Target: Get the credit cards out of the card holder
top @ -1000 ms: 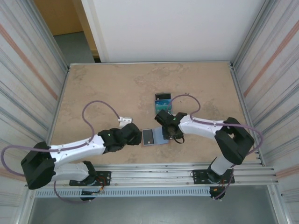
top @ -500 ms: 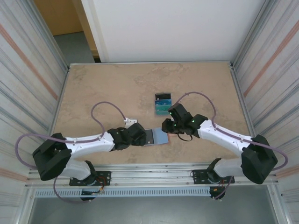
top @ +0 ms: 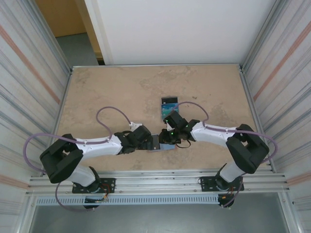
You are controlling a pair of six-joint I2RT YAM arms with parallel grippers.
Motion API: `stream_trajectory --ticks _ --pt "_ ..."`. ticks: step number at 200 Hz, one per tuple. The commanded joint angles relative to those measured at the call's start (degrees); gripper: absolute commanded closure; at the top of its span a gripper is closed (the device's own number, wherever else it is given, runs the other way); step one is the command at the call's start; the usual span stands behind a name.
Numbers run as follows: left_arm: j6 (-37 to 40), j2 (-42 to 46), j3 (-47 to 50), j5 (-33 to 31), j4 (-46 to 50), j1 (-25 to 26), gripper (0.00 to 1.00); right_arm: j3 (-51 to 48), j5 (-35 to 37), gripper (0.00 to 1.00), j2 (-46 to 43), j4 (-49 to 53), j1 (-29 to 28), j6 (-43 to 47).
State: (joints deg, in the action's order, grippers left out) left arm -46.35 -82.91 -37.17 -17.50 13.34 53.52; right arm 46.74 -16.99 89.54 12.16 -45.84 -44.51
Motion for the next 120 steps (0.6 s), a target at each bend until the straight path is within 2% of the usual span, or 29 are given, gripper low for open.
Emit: stream_trajectory --ticks 1,120 --pt "-1.2 1.3 1.5 0.6 0.4 -0.9 0.01 1.8 -1.5 0.78 1.6 -1.2 -0.1 0.9" --pt "0.4 -1.3 0.3 0.7 3.0 -1.0 0.01 1.5 -3.0 0.78 5.9 -3.8 0.3 1.0"
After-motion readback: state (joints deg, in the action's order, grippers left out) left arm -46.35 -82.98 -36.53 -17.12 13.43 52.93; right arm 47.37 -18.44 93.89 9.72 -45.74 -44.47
